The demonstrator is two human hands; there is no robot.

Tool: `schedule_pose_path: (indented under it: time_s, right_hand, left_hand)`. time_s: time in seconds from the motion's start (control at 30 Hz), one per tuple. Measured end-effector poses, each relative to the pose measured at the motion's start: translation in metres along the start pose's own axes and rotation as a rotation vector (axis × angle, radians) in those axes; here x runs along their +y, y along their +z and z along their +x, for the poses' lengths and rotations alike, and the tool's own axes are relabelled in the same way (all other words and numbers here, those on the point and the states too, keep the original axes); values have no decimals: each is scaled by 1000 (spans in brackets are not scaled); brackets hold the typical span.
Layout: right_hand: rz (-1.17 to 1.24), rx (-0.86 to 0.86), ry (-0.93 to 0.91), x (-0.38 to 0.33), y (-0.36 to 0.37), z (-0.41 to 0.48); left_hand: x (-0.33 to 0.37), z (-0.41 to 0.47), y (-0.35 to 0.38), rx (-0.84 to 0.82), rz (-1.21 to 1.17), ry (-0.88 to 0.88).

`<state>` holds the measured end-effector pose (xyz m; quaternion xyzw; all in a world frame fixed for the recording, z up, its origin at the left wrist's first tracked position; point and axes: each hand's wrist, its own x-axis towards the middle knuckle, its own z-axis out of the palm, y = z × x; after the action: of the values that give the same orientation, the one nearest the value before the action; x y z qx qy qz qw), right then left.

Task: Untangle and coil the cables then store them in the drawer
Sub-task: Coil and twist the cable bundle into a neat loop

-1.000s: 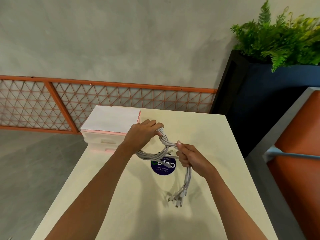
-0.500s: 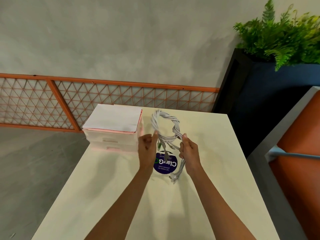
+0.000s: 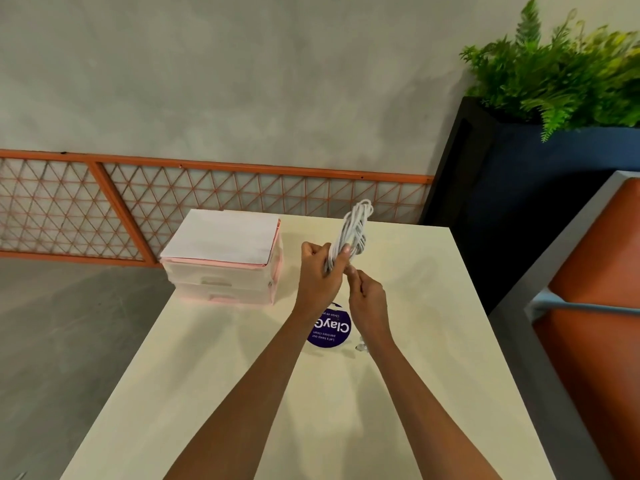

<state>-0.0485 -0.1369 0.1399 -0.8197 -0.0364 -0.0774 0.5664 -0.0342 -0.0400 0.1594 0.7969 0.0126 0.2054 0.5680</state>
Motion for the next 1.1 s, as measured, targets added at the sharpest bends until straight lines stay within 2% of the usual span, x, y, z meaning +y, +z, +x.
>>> schedule_pose_path:
  time_s: [0.13,0.27,0.33,0.5,0.7,0.8,0.87,0.97,1.1]
  right_hand:
    - [-120,29,-25,-7,-1,4]
    - [-321,1,26,-16,-1,2]
    - [-412,-8,10,-19,1,0]
    - [-523,13,-23,-29,3,-2]
    - [-633,60,8,-37,2,-1]
    - [-719,67,-2,-35,0,-4]
    - [-756,66,-2,-33,1,-7]
    - [-786,81,15,-35,1,-6]
    - [-758,72,31,-39,3,-1]
  left_hand:
    - [-5,4,-4,103,-84,-57]
    - [8,-2,-14,44,-297,-242]
    - [15,-5,-16,63,-313,-327]
    - [11,-5,-18,191,-352,-259]
    - [7,-9,-22,62,-438,-164]
    - [-1,0,-35,-99,-417,-154]
    - [-1,6,-41,-178,-438,-205]
    - [4,9,-44,-211,-514,-318]
    - [9,9,-44,-137,-853,-457]
